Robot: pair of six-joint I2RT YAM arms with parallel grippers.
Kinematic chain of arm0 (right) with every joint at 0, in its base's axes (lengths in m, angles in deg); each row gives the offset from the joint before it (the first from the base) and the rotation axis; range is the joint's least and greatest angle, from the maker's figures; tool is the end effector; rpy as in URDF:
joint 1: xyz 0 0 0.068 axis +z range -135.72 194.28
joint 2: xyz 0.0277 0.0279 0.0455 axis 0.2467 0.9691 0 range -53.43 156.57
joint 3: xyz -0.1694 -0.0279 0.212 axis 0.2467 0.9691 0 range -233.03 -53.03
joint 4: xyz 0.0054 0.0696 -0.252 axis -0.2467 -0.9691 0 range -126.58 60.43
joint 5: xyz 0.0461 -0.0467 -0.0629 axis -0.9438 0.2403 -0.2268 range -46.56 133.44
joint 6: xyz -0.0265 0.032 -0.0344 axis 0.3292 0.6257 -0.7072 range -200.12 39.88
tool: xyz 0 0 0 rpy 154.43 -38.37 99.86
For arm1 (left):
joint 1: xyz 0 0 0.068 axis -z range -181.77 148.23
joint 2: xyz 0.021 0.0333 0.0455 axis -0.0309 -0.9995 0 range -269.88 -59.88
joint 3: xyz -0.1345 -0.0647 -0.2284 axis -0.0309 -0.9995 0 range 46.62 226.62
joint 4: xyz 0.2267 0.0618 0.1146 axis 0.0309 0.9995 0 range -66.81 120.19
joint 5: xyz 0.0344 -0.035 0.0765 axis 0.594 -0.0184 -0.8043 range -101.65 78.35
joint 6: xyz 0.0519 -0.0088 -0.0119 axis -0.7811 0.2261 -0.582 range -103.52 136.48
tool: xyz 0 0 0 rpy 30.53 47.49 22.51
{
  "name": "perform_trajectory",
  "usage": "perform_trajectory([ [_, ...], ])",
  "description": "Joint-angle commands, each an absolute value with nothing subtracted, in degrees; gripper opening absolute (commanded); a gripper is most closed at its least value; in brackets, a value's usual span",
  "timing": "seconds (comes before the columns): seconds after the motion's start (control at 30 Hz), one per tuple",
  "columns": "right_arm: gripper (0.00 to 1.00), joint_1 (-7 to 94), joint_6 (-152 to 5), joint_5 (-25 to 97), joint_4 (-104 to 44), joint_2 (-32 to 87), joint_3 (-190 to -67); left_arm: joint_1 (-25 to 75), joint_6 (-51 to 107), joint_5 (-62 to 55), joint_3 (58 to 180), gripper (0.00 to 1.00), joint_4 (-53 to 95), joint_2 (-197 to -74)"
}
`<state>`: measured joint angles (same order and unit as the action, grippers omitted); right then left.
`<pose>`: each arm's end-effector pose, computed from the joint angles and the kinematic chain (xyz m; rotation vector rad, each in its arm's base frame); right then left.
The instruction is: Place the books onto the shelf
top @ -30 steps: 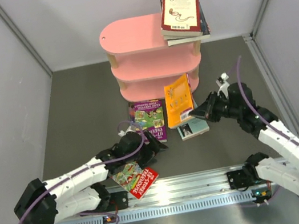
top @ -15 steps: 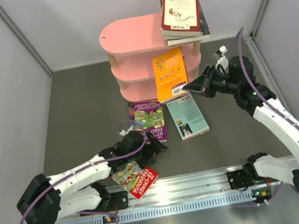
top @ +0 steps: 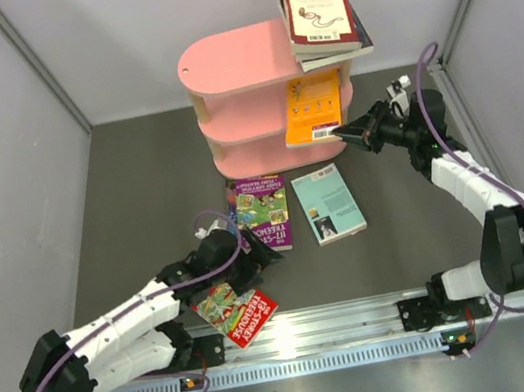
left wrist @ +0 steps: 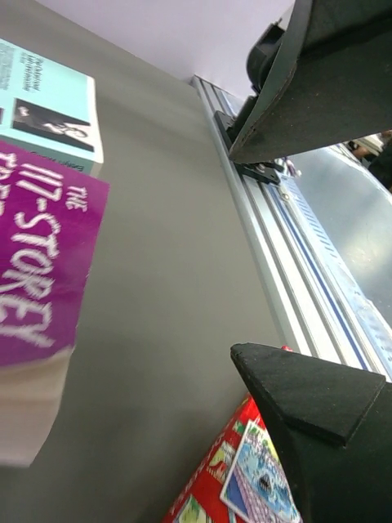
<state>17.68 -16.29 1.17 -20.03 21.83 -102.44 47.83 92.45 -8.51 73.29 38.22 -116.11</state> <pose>0.2939 0.0414 0.2877 0.4998 1.9948 1.4555 0.1241 -0.1489 0.1873 -0.5734 2.5804 -1.0169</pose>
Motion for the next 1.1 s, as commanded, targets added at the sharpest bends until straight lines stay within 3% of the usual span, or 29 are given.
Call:
perform_trajectory([
  [0.0,0.00,15.69,-12.54,2.66,-11.30,26.79,-108.12,44.82,92.51,-8.93,72.19,0.96,40.24,-114.38],
  [0.73,0.00,9.01,-13.94,-4.55,-23.85,43.50,-125.10,39.97,88.99,-2.95,77.12,0.95,35.14,-126.42],
  [0.83,0.15,8.66,-14.47,-4.73,-24.91,43.69,-125.10,39.89,89.34,-3.38,76.94,0.95,35.67,-125.46],
  [0.87,0.32,8.57,-14.82,-4.64,-26.40,43.34,-125.10,39.89,89.78,-3.64,76.68,0.95,35.67,-125.10],
  [0.97,0.62,7.96,-16.48,-4.03,-28.78,42.11,-124.75,39.89,91.01,-4.09,75.80,0.95,35.41,-123.78],
  [1.03,0.72,6.73,-17.02,-3.76,-31.06,41.14,-123.61,39.89,91.54,-3.91,75.19,0.95,35.32,-122.91],
  [1.07,0.84,6.20,-17.19,-3.76,-31.42,40.09,-123.17,39.89,91.80,-4.00,75.01,0.95,35.41,-122.64],
])
